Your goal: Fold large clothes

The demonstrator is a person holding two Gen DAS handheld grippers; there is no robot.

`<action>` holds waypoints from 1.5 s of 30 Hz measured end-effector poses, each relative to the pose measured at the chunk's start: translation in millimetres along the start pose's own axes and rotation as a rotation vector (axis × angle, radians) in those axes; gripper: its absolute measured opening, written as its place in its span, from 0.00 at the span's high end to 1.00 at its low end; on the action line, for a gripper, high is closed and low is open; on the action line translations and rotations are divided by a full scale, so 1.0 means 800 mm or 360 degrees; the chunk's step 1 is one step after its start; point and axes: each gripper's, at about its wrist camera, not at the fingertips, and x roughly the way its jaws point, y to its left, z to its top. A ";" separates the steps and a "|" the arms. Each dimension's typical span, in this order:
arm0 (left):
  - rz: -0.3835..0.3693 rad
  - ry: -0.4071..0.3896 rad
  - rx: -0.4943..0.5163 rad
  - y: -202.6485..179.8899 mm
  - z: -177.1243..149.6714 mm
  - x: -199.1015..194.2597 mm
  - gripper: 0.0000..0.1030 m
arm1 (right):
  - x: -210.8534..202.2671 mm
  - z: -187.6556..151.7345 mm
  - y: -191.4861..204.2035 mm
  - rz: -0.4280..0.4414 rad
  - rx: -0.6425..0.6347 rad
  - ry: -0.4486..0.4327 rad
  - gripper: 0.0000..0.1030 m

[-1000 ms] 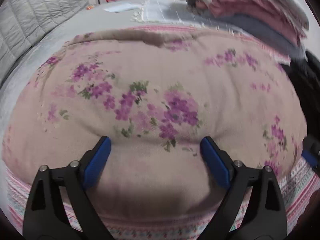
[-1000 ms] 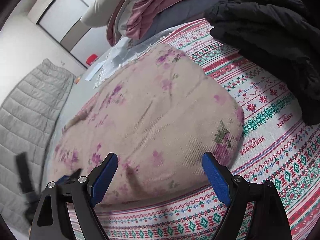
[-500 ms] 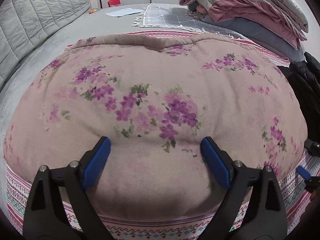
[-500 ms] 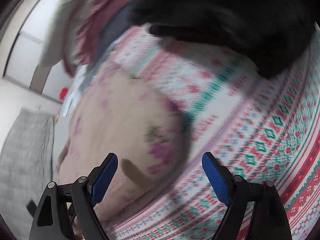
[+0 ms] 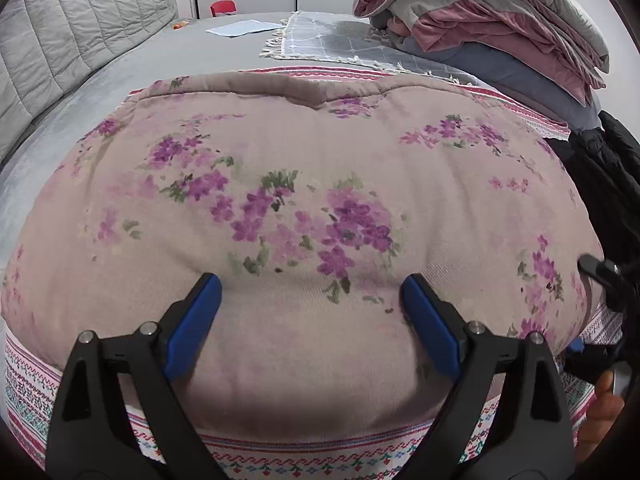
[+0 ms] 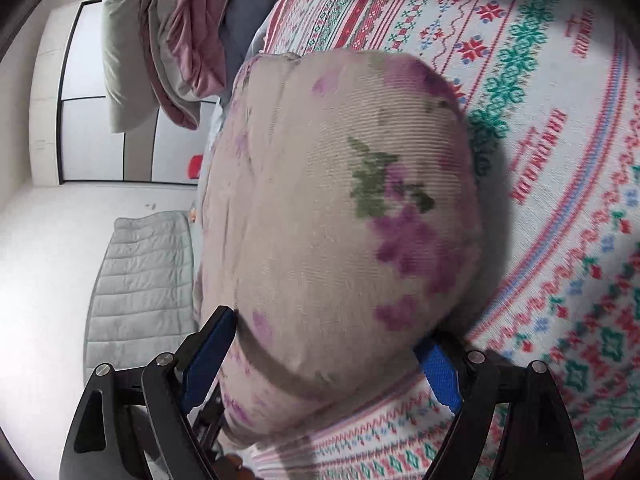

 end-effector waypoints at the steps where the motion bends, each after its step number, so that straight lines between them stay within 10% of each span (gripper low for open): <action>1: -0.0003 0.0001 -0.0001 0.000 0.000 0.000 0.10 | 0.002 0.001 0.002 0.0005 0.0002 -0.0017 0.14; 15: 0.0011 -0.0004 0.0013 -0.002 0.001 -0.001 0.10 | 0.021 -0.005 0.027 -0.0053 -0.0097 -0.0157 0.15; 21: 0.0012 -0.0009 0.0011 -0.002 0.001 -0.001 0.10 | -0.001 -0.006 0.044 0.0012 -0.0204 -0.0205 0.47; 45: 0.0122 -0.0022 0.0162 -0.024 -0.026 -0.011 0.11 | -0.016 -0.032 0.098 -0.0022 -0.0561 -0.0313 0.59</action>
